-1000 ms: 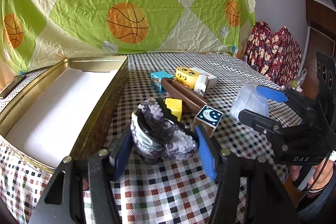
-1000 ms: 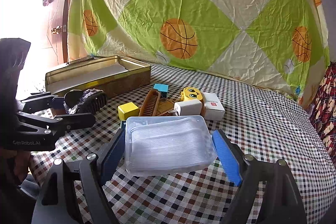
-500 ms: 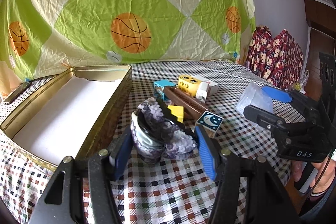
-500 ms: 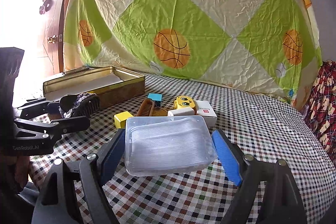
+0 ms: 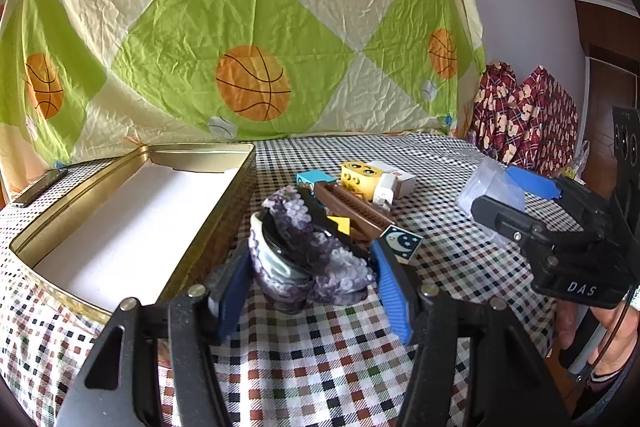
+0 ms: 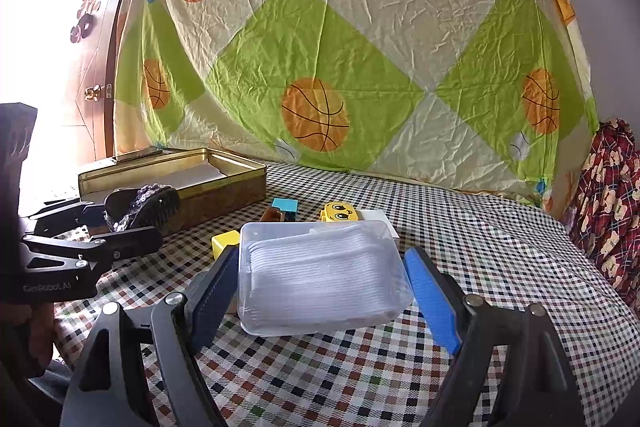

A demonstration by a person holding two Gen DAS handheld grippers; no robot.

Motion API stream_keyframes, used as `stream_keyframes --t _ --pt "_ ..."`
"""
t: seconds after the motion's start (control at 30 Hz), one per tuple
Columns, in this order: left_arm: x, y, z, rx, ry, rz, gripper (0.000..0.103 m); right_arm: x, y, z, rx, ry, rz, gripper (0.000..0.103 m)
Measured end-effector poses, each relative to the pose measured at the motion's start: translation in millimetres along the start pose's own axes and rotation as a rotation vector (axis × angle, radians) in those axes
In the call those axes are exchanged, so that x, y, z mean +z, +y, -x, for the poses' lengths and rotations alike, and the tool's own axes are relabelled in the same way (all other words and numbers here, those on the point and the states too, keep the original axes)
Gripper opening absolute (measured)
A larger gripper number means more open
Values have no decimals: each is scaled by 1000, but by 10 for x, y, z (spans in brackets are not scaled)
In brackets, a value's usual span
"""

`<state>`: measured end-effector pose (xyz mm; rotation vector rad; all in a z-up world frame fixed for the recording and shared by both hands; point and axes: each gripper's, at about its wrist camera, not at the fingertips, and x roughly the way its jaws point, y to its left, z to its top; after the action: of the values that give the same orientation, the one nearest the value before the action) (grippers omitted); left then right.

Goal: Organize rigid objects
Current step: 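Lift the geode with the left gripper and carry it over the gold tin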

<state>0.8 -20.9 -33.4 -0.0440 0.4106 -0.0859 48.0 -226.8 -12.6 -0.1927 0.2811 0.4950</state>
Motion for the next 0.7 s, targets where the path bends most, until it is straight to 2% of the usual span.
stream_keyframes --t 0.37,0.7 --pt "3 -10 56 7 -46 -6 59 -8 -6 93 -23 -63 -11 84" --pt "-36 -64 212 41 -155 -41 59 -27 -32 217 -84 -149 -51 84"
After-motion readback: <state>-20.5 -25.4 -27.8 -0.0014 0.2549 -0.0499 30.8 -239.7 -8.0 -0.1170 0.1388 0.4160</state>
